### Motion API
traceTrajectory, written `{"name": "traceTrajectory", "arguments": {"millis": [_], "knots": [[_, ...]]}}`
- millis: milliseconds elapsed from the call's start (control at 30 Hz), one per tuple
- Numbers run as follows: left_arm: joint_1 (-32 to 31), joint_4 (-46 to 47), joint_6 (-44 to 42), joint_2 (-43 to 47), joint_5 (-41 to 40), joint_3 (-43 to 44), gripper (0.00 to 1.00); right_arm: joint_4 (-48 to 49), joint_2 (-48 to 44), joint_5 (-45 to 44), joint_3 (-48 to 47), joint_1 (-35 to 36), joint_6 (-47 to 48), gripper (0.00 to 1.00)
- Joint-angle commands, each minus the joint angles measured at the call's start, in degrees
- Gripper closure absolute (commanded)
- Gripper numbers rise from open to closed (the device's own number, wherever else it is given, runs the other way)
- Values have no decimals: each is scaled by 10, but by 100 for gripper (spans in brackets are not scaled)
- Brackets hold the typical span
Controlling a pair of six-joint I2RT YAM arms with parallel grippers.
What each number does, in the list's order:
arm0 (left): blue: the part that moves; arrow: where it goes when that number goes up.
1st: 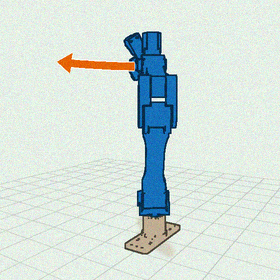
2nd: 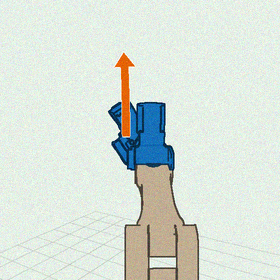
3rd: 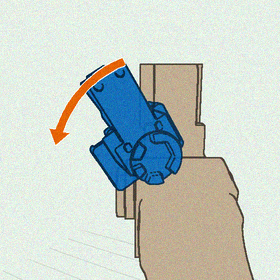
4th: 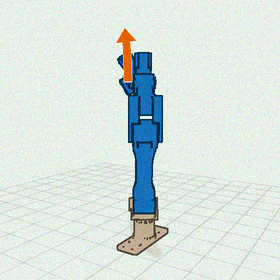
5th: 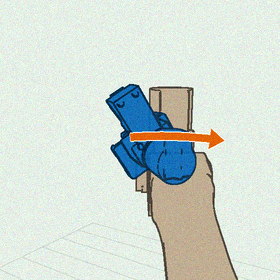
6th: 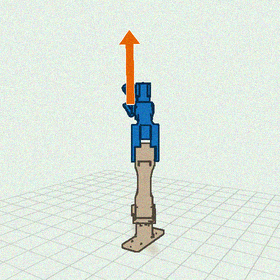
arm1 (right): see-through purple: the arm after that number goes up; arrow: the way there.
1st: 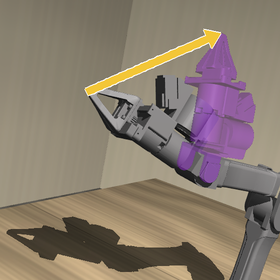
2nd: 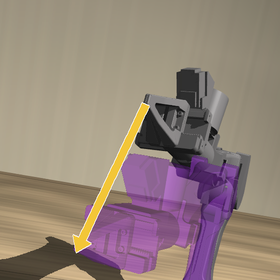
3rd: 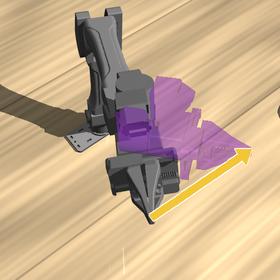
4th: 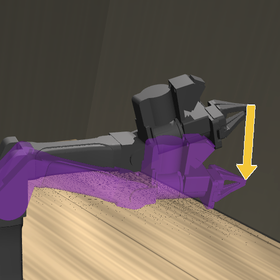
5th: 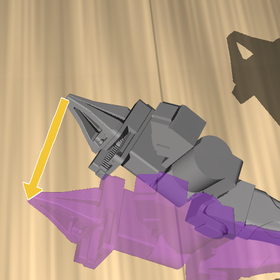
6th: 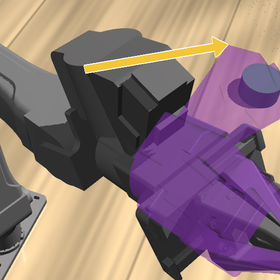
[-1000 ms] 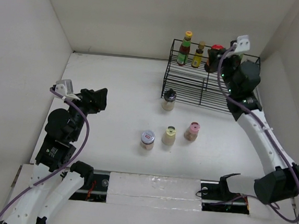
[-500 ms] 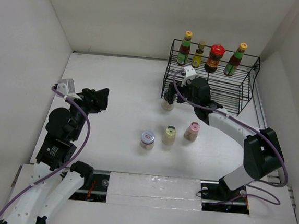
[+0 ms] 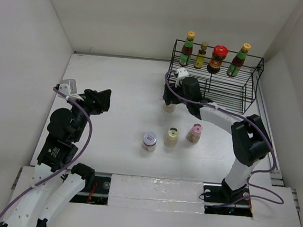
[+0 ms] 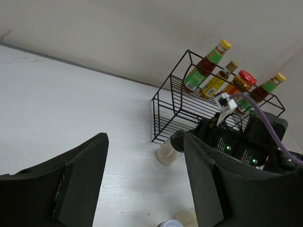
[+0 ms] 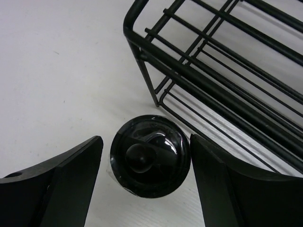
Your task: Organize the condiment bottles
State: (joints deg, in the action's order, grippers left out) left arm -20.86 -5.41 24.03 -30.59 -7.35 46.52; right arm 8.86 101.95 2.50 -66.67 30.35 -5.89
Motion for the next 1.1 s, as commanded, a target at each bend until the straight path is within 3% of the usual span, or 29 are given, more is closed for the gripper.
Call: {"name": "traceTrajectory", "arguments": {"millis": [0, 67, 367, 400, 467, 800, 1067], "knots": [[3, 28, -7, 4, 5, 5, 40, -2, 0, -35, -25, 17, -4, 21], [3, 28, -7, 4, 5, 5, 40, -2, 0, -51, -25, 29, -4, 27], [3, 28, -7, 4, 16, 5, 40, -35, 0, -94, -30, 46, 14, 25], [3, 28, -7, 4, 16, 5, 40, -35, 0, -94, -30, 46, 14, 46], [3, 28, -7, 4, 16, 5, 40, -35, -8, -84, -30, 46, 14, 60], [3, 28, -7, 4, 21, 5, 40, -25, -173, -53, -91, 30, 35, 59], [3, 28, -7, 10, 14, 5, 40, -24, -129, -2, -191, -45, 35, 62]]}}
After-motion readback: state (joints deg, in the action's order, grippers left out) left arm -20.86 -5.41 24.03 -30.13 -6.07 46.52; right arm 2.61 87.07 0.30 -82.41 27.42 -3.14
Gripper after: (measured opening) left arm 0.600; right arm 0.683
